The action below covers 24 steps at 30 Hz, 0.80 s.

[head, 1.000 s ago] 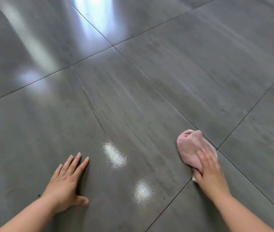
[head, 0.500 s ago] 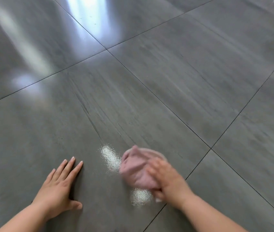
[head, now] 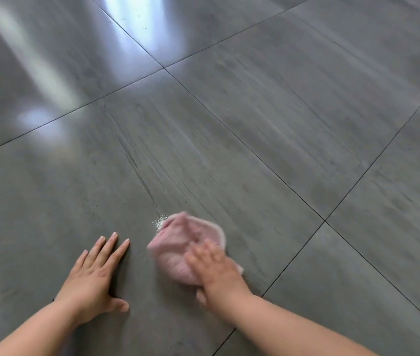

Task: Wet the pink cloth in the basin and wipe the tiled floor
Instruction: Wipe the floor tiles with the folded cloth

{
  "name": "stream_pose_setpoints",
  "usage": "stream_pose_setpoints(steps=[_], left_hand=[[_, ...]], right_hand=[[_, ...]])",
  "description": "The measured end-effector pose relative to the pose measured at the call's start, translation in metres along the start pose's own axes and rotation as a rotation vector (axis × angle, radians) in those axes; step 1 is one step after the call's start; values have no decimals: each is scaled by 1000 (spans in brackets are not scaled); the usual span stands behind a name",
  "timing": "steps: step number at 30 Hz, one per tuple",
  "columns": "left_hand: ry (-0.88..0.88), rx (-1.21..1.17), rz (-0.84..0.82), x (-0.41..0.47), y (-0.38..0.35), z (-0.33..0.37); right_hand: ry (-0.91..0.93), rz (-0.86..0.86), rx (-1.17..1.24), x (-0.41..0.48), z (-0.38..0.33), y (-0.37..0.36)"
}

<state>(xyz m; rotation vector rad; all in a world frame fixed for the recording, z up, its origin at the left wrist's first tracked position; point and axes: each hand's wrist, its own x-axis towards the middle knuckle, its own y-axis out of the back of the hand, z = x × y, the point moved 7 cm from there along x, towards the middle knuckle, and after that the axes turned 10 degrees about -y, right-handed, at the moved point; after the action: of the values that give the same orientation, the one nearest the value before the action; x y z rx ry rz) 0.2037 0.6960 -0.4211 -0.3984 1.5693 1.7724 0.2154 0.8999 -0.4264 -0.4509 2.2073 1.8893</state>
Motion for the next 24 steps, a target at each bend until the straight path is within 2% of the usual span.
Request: stream_pose_setpoints(steps=[2, 4, 6, 7, 10, 13, 15, 17, 21, 24], left_hand=[[-7, -8, 2, 0, 0, 0], [-18, -7, 6, 0, 0, -2], [-23, -8, 12, -1, 0, -4], [-22, -7, 13, -1, 0, -6], [-38, -28, 25, 2, -2, -7], [-30, -52, -36, -3, 2, -2], [4, -196, -72, -14, 17, 10], [-2, -415, 19, -33, 48, 34], [-174, -562, 185, -87, 136, 110], [-339, -590, 327, -140, 221, 176]], right_hand=[[216, -70, -43, 5, -9, 5], [170, -33, -72, 20, 25, 19], [24, 52, -25, 32, 67, 38], [-119, 125, 67, 32, 96, 50], [-569, 151, 172, 15, 162, 62], [-738, 107, 338, 6, 169, 68], [-766, -13, 522, 0, 154, 81], [-747, -84, 693, -15, 133, 114], [-624, -255, 971, -70, 82, 197], [-556, -367, 1009, -124, 58, 264]])
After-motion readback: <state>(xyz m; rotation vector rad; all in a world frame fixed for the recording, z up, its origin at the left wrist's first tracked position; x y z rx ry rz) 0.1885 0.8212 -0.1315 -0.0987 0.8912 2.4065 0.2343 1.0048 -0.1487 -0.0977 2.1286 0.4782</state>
